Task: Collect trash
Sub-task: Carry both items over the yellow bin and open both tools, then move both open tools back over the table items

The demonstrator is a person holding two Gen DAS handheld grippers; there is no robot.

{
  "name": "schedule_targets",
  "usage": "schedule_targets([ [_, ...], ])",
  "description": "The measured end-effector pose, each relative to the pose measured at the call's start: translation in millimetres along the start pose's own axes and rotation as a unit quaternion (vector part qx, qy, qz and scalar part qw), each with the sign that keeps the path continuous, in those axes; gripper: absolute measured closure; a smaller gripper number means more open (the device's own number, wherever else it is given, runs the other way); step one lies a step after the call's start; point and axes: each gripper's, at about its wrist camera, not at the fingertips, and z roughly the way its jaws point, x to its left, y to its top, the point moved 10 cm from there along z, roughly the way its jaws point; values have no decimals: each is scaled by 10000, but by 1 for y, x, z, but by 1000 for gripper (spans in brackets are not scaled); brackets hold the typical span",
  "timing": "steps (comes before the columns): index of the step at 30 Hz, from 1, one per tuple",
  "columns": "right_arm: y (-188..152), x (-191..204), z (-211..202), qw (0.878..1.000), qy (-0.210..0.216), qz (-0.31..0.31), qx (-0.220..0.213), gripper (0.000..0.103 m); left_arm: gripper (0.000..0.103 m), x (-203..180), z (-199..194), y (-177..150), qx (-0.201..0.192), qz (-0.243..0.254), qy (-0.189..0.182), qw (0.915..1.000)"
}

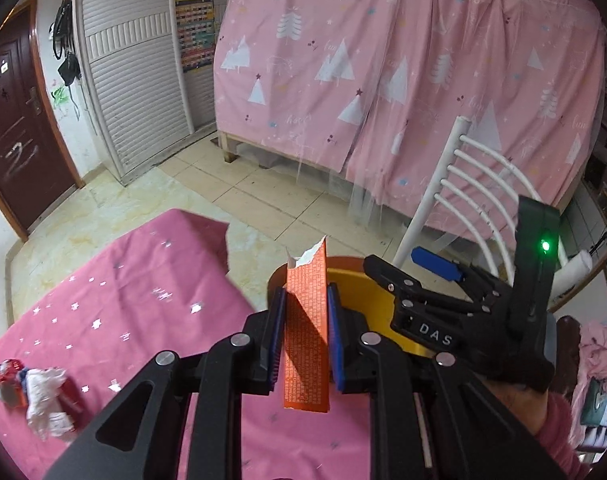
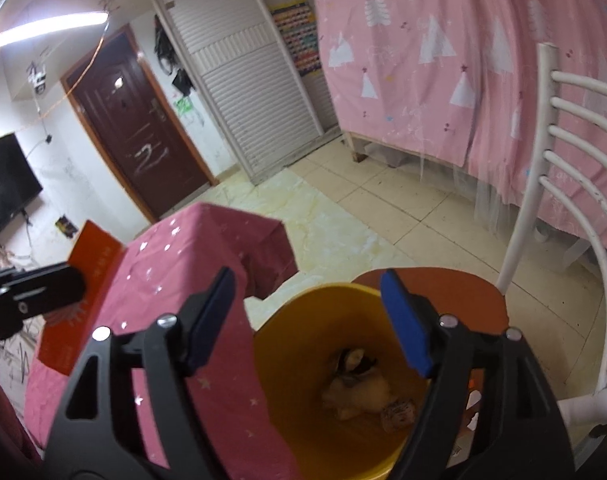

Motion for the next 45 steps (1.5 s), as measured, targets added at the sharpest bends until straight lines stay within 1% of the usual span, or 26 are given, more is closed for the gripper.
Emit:
schedule_targets([
  [2, 2, -13, -2, 9999, -65, 124, -43, 31, 91, -6, 6, 3, 11, -44, -60, 10000],
  [6, 6, -25, -6, 9995, -95, 275, -110, 31, 90, -15, 18, 7, 8, -142, -201, 9997],
  [8, 8, -26, -8, 9994, -93, 310, -139, 31, 82, -16, 20, 11, -41, -250, -270, 9993],
  [10, 8, -28, -10, 9993, -92, 324, -165, 31, 55, -17, 21, 14, -62, -380, -344, 9987],
  [11, 8, -27, -11, 9993, -84, 318, -167, 31, 52, -15, 21, 15, -92, -400, -297, 9987],
  [13, 8, -26, -12, 9994, -73, 296, -181, 31, 51, -15, 21, 16, -104, -381, -260, 9989],
  [18, 7, -8, -14, 9998, -12, 91, -186, 31, 51, -6, 11, 15, -178, -390, -189, 9989],
  [23, 6, 22, -16, 9997, 95, -171, -158, 31, 51, 13, -8, 18, -323, -489, -127, 9982],
  [26, 5, 47, -17, 9991, 201, -352, -143, 31, 51, 28, -21, 19, -410, -579, -80, 9974],
  [30, 3, 81, -12, 9975, 380, -588, -60, 31, 51, 59, -40, 19, -527, -730, 104, 9959],
  [35, -4, 127, -5, 9943, 607, -877, 42, 31, 51, 109, -60, 11, -587, -977, 449, 9925],
  [42, -20, 202, 5, 9853, 948, -1399, 232, 31, 51, 180, -89, -5, -681, -1287, 878, 9854],
  [44, -28, 224, 7, 9817, 1041, -1565, 289, 26, 51, 198, -96, -11, -684, -1359, 979, 9835],
  [45, -30, 232, 8, 9802, 1072, -1636, 301, 22, 51, 211, -100, -15, -682, -1408, 1051, 9821],
])
